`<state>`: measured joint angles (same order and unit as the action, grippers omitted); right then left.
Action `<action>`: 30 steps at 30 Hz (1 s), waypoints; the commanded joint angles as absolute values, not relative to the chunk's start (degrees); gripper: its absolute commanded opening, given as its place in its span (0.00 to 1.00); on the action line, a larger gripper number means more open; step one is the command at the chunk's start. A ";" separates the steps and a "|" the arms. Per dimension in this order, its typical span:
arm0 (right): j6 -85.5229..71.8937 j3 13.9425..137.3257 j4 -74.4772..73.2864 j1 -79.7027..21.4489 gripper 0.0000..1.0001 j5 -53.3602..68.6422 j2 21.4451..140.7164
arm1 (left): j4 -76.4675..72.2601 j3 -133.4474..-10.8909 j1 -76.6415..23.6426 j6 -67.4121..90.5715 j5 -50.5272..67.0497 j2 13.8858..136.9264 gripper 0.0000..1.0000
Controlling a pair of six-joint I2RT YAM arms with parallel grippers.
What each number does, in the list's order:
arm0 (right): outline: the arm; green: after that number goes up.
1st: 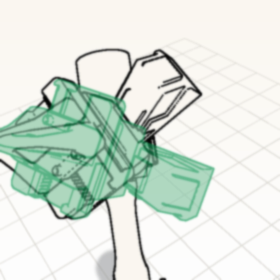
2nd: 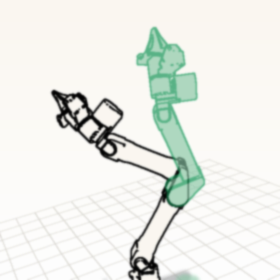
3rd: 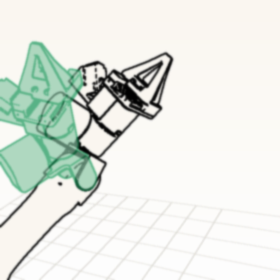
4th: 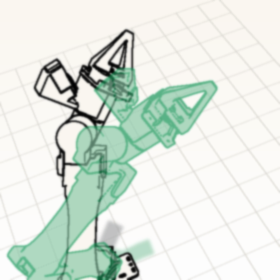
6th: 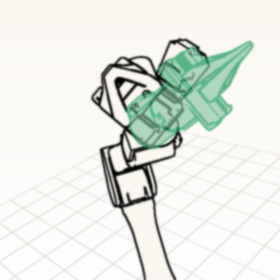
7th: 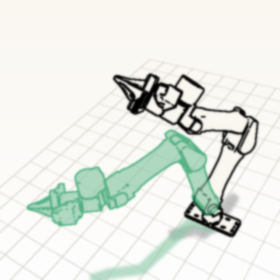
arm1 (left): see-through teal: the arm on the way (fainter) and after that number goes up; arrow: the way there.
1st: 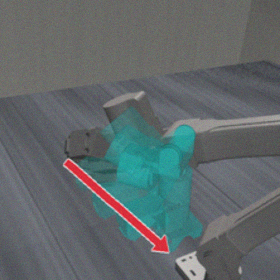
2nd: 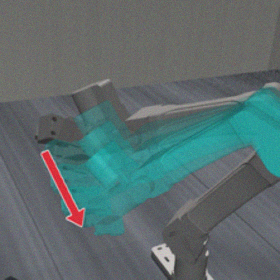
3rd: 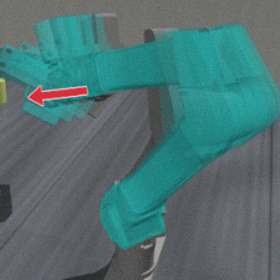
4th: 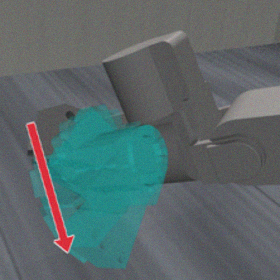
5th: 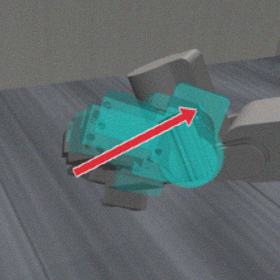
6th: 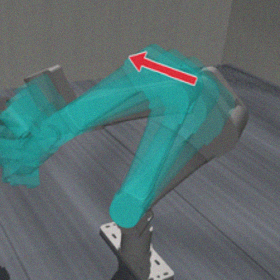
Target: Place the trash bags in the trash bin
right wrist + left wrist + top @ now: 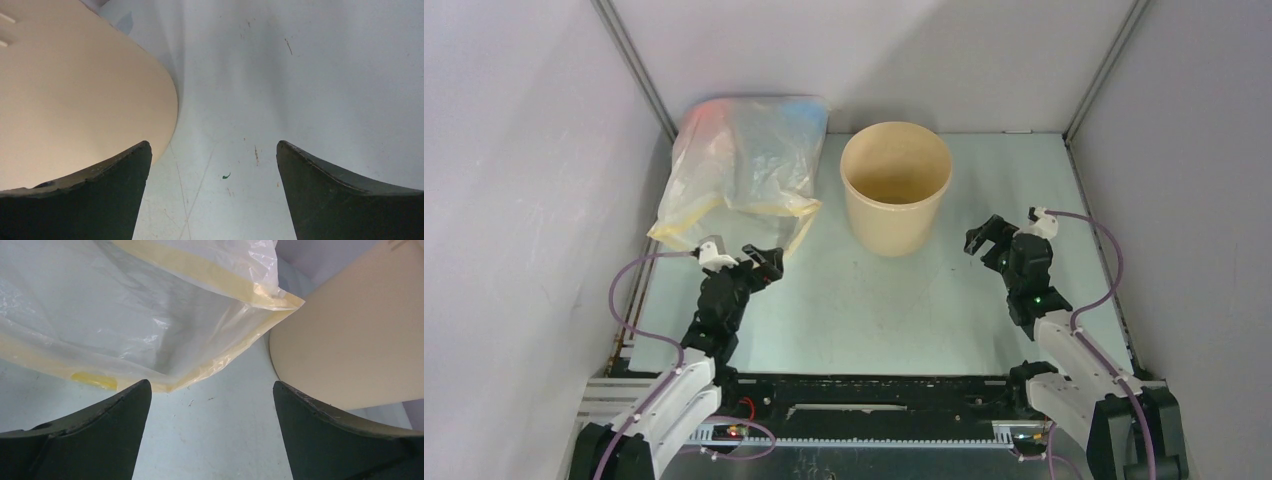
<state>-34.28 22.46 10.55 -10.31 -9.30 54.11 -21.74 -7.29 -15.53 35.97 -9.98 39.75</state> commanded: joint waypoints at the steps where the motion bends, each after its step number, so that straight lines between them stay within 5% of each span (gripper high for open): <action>1: -33.83 22.86 10.46 -10.12 0.98 -10.28 52.65 | -22.99 -7.87 -15.73 33.96 -10.10 38.64 1.00; 8: -33.82 22.85 10.28 -10.11 0.98 -9.94 51.99 | -20.73 -9.03 -15.73 35.36 -14.18 40.82 0.99; 13: -33.84 22.85 10.15 -10.21 0.98 -9.87 51.66 | -13.57 -13.47 -14.49 40.69 -19.45 40.69 0.80; 25: -34.20 22.90 11.15 -10.28 0.98 -8.74 53.02 | -12.67 -20.60 -3.21 56.18 -18.50 49.03 0.69; 28: -33.94 22.85 11.17 -10.41 0.98 -8.44 53.05 | -16.36 -21.66 -2.01 56.59 -15.79 52.71 0.77; 30: -33.66 22.85 11.01 -10.37 0.98 -8.38 53.09 | -18.42 -22.93 -1.24 56.36 -13.89 55.69 0.94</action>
